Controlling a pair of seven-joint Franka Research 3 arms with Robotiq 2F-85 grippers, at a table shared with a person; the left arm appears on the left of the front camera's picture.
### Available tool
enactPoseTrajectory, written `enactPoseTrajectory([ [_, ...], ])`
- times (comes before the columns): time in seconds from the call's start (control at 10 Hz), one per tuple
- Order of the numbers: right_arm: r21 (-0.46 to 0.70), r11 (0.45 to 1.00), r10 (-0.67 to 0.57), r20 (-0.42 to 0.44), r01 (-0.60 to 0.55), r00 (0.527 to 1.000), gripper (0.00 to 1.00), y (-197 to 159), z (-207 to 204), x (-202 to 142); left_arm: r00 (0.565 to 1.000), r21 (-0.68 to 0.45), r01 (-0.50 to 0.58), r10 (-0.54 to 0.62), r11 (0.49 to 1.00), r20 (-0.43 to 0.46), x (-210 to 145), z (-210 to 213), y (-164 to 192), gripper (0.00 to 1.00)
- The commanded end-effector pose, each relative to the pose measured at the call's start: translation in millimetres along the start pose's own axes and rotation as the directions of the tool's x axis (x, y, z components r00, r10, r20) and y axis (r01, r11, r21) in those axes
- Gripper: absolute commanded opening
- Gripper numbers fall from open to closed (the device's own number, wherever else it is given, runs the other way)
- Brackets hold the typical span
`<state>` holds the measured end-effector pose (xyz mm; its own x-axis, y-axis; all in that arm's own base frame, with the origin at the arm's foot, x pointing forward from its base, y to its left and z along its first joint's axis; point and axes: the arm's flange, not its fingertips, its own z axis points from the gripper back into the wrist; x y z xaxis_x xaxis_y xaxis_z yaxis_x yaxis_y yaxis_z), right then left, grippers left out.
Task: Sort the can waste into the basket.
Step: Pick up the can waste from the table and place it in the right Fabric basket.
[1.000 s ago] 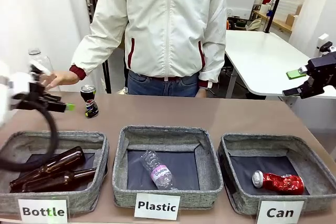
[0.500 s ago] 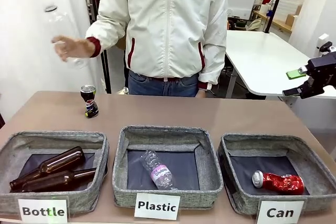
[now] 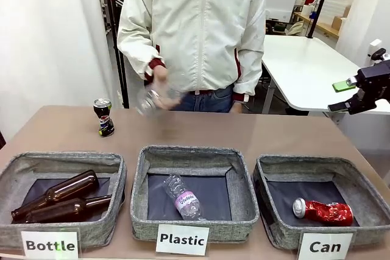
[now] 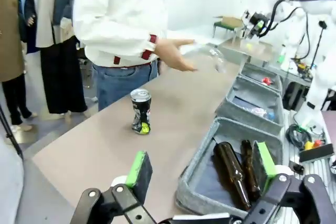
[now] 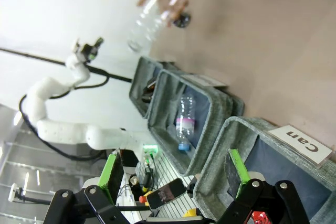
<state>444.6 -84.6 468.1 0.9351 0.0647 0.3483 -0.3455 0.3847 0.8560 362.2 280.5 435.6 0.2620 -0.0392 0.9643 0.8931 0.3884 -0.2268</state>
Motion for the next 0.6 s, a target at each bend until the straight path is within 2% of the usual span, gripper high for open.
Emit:
enactPoseTrajectory([
  [0.0, 0.004, 1.000, 0.021, -0.008, -0.021, 1.000, 1.00, 1.9, 2.5, -0.4, 1.000, -0.022, 0.010, -0.009, 1.000, 0.017, 1.6, -2.7, 7.1, 1.00],
  [0.5, 0.004, 1.000, 0.021, -0.008, -0.021, 1.000, 1.00, 1.9, 2.5, -0.4, 1.000, -0.064, 0.006, -0.008, 0.998, -0.020, 8.0, -22.7, 8.8, 1.00],
])
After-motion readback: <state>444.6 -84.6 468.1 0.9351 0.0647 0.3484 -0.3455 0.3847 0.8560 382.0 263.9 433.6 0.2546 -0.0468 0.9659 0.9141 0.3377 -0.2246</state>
